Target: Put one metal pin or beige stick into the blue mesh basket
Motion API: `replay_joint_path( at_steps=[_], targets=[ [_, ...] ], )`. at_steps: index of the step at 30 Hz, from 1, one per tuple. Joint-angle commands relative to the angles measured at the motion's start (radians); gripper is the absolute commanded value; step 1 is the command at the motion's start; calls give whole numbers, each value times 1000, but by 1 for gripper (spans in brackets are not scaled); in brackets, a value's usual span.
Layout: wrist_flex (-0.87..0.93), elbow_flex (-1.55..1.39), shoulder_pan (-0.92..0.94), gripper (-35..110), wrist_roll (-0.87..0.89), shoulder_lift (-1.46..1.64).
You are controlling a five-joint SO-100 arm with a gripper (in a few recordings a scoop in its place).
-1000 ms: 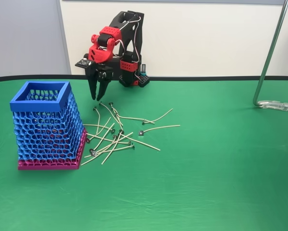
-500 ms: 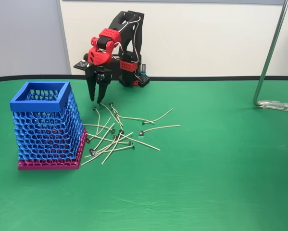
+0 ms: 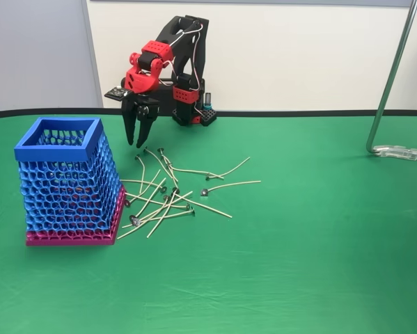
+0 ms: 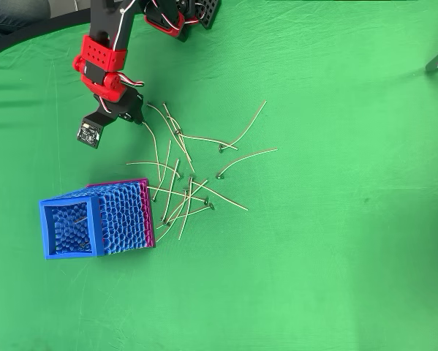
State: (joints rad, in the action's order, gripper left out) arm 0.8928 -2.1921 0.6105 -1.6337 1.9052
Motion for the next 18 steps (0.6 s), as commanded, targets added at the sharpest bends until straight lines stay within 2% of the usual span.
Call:
replay_joint_path(
  at_steps=[1, 18],
  targets=[
    [-17, 2, 3, 15, -18, -2],
    [-104, -60, -20, 14, -26, -25]
  ],
)
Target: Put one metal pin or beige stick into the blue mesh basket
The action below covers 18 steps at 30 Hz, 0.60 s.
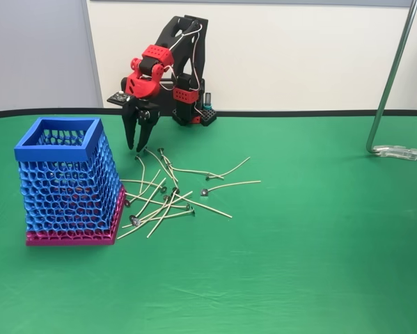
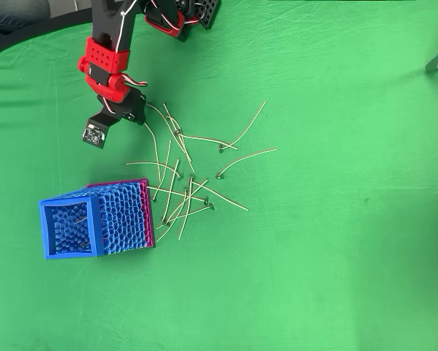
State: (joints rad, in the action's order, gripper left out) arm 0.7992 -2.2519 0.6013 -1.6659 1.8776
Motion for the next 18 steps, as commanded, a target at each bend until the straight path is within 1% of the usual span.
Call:
replay_joint_path(
  at_steps=[1, 18],
  targets=[
    [-11, -2, -12, 14, 5, 3],
    [-78, -54, -31, 14, 0, -8]
  ],
)
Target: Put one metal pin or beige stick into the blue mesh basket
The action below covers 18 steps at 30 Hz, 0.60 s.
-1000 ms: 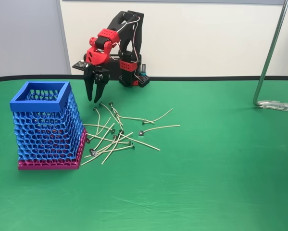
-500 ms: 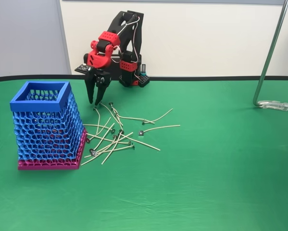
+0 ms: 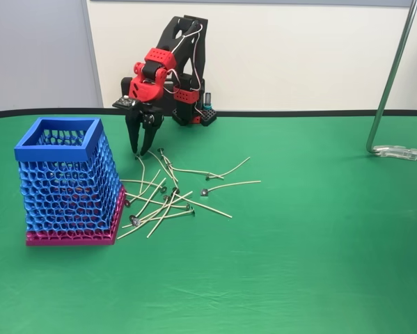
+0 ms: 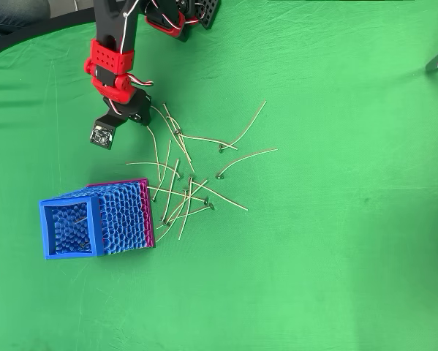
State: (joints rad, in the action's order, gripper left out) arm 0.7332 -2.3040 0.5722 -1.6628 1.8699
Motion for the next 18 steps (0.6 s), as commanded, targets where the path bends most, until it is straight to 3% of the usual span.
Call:
replay_joint_path(
  at_steps=[1, 18],
  targets=[
    [-17, -6, 0, 14, -6, 0],
    [-89, -57, 18, 13, -34, -9]
  ],
)
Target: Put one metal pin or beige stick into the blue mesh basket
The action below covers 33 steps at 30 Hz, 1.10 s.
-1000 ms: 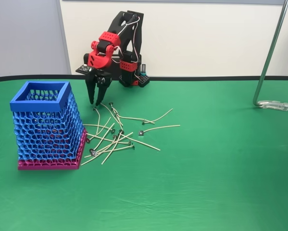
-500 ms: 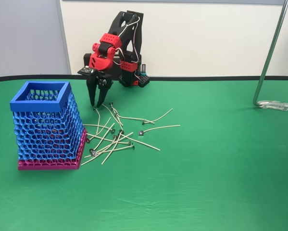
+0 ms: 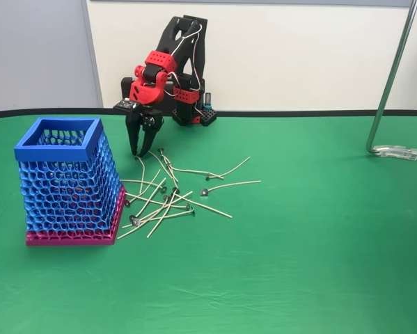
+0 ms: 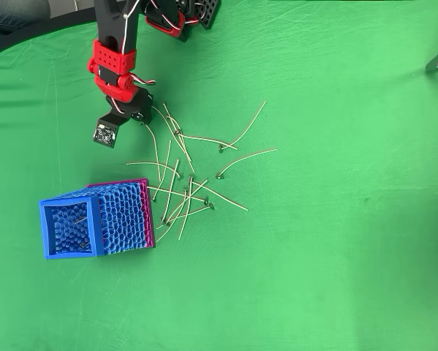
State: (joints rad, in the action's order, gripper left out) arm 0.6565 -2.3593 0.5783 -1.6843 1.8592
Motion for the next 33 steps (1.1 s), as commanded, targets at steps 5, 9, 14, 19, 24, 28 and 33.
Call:
replay_joint_path(
  at_steps=[5, 9, 14, 19, 24, 28, 33],
  targets=[
    [-28, -12, 15, 12, -17, 2],
    [-41, -21, 17, 11, -20, 2],
    [-57, -28, 15, 1, -15, 2],
    [-69, -32, 17, 1, -20, 0],
    [-92, -38, 17, 1, -17, -6],
    [-97, -32, 12, 3, -8, -9],
    [-97, -31, 11, 8, -11, -11]
  ],
)
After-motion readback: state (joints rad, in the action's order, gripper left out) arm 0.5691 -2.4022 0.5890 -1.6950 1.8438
